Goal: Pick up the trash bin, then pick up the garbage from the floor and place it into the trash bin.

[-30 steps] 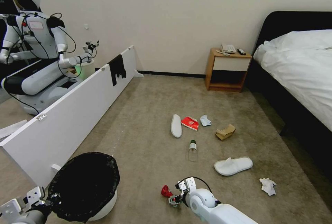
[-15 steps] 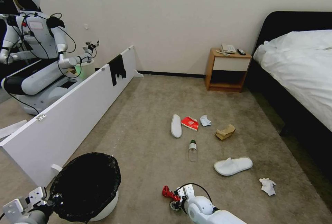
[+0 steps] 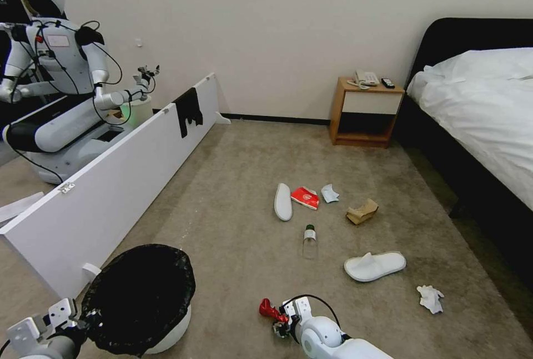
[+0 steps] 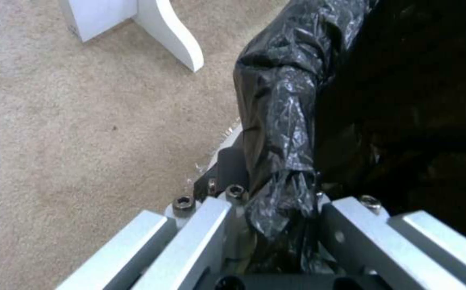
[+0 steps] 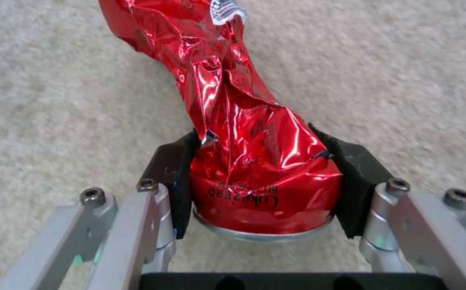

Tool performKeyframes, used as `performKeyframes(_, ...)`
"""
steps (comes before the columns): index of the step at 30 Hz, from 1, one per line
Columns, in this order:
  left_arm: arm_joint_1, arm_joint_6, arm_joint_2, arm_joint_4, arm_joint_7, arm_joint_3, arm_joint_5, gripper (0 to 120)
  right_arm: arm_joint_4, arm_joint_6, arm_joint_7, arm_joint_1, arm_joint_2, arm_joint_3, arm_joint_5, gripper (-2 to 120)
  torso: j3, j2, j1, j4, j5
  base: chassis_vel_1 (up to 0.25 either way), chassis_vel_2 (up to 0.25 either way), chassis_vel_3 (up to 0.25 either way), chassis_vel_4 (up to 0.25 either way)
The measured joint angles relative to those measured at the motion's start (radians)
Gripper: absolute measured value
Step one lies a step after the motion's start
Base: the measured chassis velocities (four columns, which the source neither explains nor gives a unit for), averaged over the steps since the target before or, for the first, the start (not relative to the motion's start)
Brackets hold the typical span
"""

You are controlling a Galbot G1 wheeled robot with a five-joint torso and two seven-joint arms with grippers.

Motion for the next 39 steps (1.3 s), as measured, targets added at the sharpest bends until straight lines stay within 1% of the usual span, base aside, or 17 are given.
performKeyframes(7,-0.007,0.0,0.001,0.007,0.0,0.008,0.005,1,0.039,0.002,0.007,-0.013,-0.038,0.004,0.0,49,0.0,0.0,0.0,-0.0004,-0.0001,0.0,0.0,0.0,0.0)
performKeyframes(12,-0.002,0.0,0.002,-0.002,-0.003,0.014,0.006,1,0.121,0.006,0.027,-0.015,-0.107,0.015,0.019,49,0.0,0.0,0.0,-0.0003,-0.0001,0.0,0.0,0.0,0.0)
performKeyframes(13,-0.001,0.0,0.002,-0.009,-0.004,0.019,0.005,1,0.174,0.008,0.039,-0.015,-0.15,0.028,0.038,49,0.0,0.0,0.0,-0.0003,-0.0001,0.0,0.0,0.0,0.0)
performKeyframes(14,-0.001,0.0,0.002,-0.009,-0.004,0.019,0.005,1,0.174,0.008,0.039,-0.015,-0.15,0.028,0.038,49,0.0,0.0,0.0,-0.0003,-0.0001,0.0,0.0,0.0,0.0)
performKeyframes(16,0.001,0.0,0.002,-0.022,-0.005,0.028,0.001,1,0.271,0.013,0.057,-0.026,-0.222,0.061,0.055,49,0.0,0.0,0.0,-0.0004,0.0,0.0,0.0,0.0,0.0)
performKeyframes(17,0.001,0.0,0.002,-0.022,-0.005,0.028,0.001,1,0.271,0.013,0.057,-0.026,-0.222,0.061,0.055,49,0.0,0.0,0.0,-0.0004,0.0,0.0,0.0,0.0,0.0)
performKeyframes(19,0.009,0.0,0.004,-0.038,-0.006,0.04,-0.008,1,0.414,0.033,0.068,-0.059,-0.301,0.128,0.068,49,0.0,0.0,0.0,-0.0005,-0.0003,0.0,0.0,0.0,0.0)
performKeyframes(20,0.009,0.0,0.004,-0.038,-0.006,0.04,-0.008,1,0.414,0.033,0.068,-0.059,-0.301,0.128,0.068,49,0.0,0.0,0.0,-0.0005,-0.0003,0.0,0.0,0.0,0.0)
performKeyframes(21,0.016,0.0,0.011,-0.05,-0.006,0.049,-0.012,1,0.538,0.051,0.065,-0.09,-0.353,0.193,0.085,49,0.0,0.0,0.0,-0.0005,-0.0002,0.0,0.0,0.0,0.0)
performKeyframes(22,0.019,0.0,0.013,-0.057,-0.006,0.052,-0.015,1,0.594,0.062,0.061,-0.105,-0.375,0.225,0.094,49,0.0,0.0,0.0,-0.0003,-0.0002,0.0,0.0,0.0,0.0)
performKeyframes(23,0.019,0.0,0.013,-0.057,-0.006,0.052,-0.015,1,0.594,0.062,0.061,-0.105,-0.375,0.225,0.094,49,0.0,0.0,0.0,-0.0003,-0.0002,0.0,0.0,0.0,0.0)
performKeyframes(25,0.024,0.0,0.021,-0.073,-0.006,0.059,-0.022,1,0.707,0.098,0.037,-0.136,-0.427,0.301,0.104,49,0.0,0.0,0.0,-0.0004,0.0,0.0,0.0,0.0,0.0)
performKeyframes(28,0.027,0.0,0.022,-0.082,-0.006,0.064,-0.023,1,0.756,0.129,0.019,-0.147,-0.455,0.337,0.105,49,0.0,0.0,0.0,-0.0005,-0.0003,0.0,0.0,0.0,0.0)
performKeyframes(29,0.031,0.0,0.023,-0.089,-0.006,0.068,-0.023,1,0.797,0.162,-0.009,-0.152,-0.477,0.362,0.107,49,0.0,0.0,0.0,-0.0005,-0.0002,0.0,0.0,0.0,0.0)
performKeyframes(30,0.031,0.0,0.023,-0.089,-0.006,0.068,-0.023,1,0.797,0.162,-0.009,-0.152,-0.477,0.362,0.107,49,0.0,0.0,0.0,-0.0005,-0.0002,0.0,0.0,0.0,0.0)
performKeyframes(33,0.043,0.0,0.027,-0.109,-0.006,0.081,-0.023,1,0.885,0.262,-0.099,-0.134,-0.508,0.379,0.132,49,0.0,0.0,0.0,-0.0004,-0.0002,0.0,0.0,0.0,0.0)
performKeyframes(39,0.05,0.0,0.035,-0.125,-0.006,0.093,-0.019,1,0.983,0.292,-0.144,-0.056,-0.519,0.346,0.175,49,0.0,0.0,0.0,-0.0002,-0.0003,0.0,0.0,0.0,0.0)
